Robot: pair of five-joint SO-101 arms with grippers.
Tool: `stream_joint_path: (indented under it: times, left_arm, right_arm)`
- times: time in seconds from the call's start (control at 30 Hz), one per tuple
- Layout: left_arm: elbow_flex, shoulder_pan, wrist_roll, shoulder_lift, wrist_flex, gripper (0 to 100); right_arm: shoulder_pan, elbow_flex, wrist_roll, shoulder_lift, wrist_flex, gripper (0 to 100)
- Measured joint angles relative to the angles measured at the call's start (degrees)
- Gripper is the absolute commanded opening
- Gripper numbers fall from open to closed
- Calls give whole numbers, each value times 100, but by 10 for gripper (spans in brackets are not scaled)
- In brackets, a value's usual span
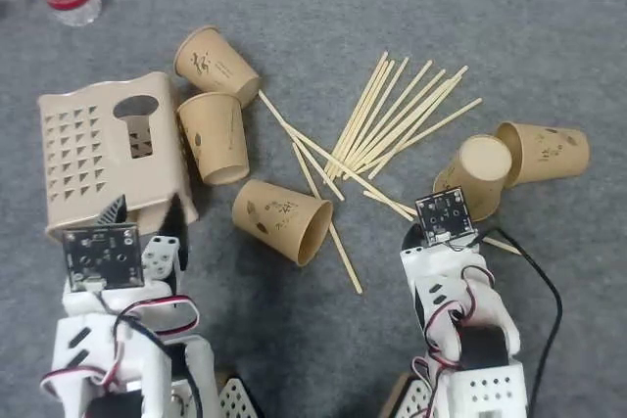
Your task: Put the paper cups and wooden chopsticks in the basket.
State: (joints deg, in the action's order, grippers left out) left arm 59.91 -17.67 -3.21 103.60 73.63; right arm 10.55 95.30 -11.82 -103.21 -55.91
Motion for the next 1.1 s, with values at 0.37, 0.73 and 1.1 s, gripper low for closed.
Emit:
stream_joint_path:
  times: [0.37,0.73,1.1]
  left_arm:
    - [0,0,-44,0,-141,261]
    - [0,-448,914,0,-141,288]
    - [149,-457,105,0,-141,16]
  right_arm:
    - [0,0,0,0,0,9]
    - [0,0,0,0,0,9]
    - [0,0,0,0,0,9]
